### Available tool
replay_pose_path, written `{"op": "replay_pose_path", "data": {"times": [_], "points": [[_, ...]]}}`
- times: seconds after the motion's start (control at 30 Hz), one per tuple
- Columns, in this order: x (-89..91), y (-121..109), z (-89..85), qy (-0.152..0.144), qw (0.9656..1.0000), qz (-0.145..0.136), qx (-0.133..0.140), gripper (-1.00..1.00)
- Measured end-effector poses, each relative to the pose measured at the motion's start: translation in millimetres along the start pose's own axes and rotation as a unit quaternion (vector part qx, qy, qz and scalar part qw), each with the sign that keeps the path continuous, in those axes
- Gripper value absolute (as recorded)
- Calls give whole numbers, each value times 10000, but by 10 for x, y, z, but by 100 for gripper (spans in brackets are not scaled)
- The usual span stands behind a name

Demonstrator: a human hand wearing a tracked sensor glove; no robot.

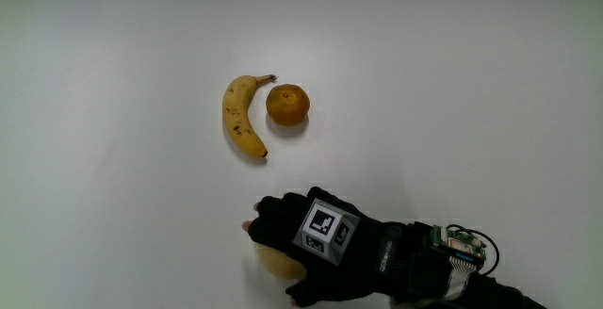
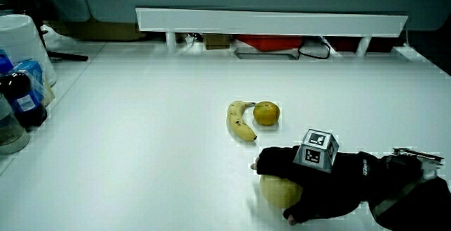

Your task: Pick pear no leg

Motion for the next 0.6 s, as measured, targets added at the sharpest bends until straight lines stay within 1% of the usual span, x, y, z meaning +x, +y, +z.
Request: {"op": "replay_pose_path", "data": {"times": [0.03,0.1,0.17,0.2,0.27,0.3,0.37,0.4,0.47,0.53,0.57,0.6], "points": [[2,1,-13,-43,10000,34,65,65],[0,-11,2,-52,9999,-8,147,74],[7,-6,-9,-26,9998,26,184,83],[2,-23,34,-61,9996,-21,261,87],[15,-9,-9,19,9997,33,242,96],[9,-18,19,-20,9996,34,289,100],[14,-19,15,56,9996,3,266,100],[18,-14,3,73,9996,44,269,100],[19,-16,3,90,9995,38,298,100],[10,-31,54,26,9993,48,374,100],[20,-19,-2,92,9993,52,367,100],[16,-29,23,72,9992,43,396,100]]}}
